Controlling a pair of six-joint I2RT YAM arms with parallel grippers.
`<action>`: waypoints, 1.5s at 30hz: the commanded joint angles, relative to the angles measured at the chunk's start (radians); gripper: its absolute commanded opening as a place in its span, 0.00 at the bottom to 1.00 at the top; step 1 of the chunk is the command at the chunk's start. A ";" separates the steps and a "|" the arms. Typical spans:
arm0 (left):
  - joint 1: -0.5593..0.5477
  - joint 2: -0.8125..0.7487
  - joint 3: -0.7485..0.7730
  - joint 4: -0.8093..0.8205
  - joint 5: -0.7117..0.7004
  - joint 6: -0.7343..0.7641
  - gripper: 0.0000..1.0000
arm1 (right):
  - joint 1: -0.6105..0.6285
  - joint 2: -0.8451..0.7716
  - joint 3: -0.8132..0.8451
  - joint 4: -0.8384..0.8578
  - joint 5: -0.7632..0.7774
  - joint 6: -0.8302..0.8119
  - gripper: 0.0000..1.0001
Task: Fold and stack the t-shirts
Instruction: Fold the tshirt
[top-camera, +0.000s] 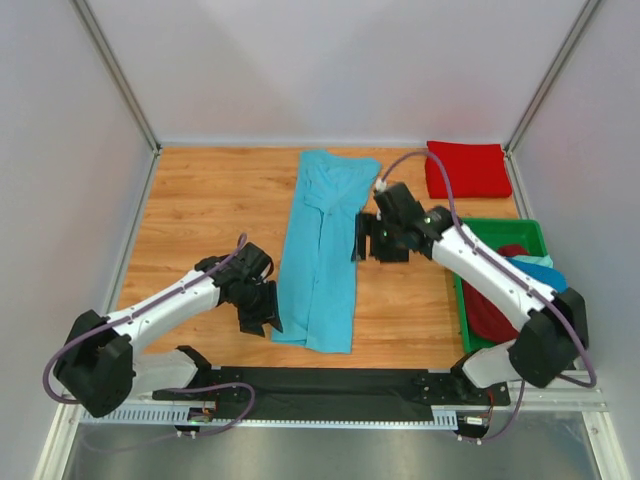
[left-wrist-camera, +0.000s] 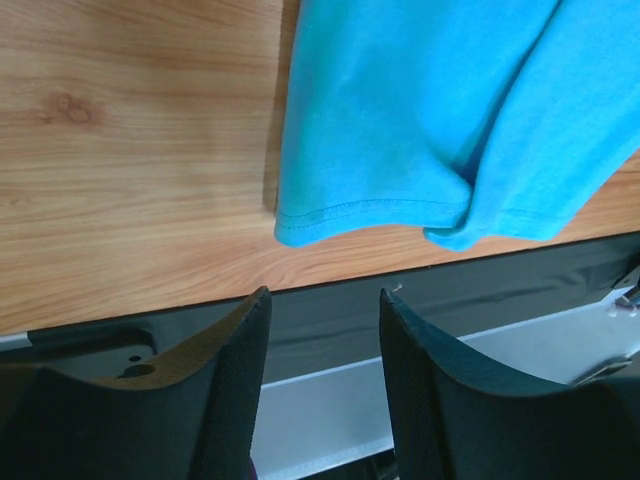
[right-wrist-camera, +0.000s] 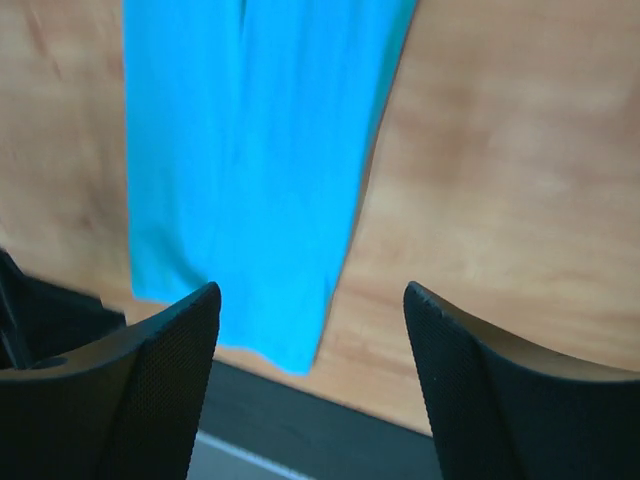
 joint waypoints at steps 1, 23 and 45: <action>0.021 -0.007 0.003 0.009 0.014 0.001 0.57 | 0.060 -0.117 -0.319 0.086 -0.250 0.169 0.74; 0.093 0.195 -0.140 0.202 0.086 0.111 0.57 | 0.284 -0.113 -0.828 0.571 -0.325 0.570 0.65; 0.101 -0.065 -0.270 0.215 0.144 0.033 0.00 | 0.327 -0.178 -0.863 0.457 -0.266 0.575 0.00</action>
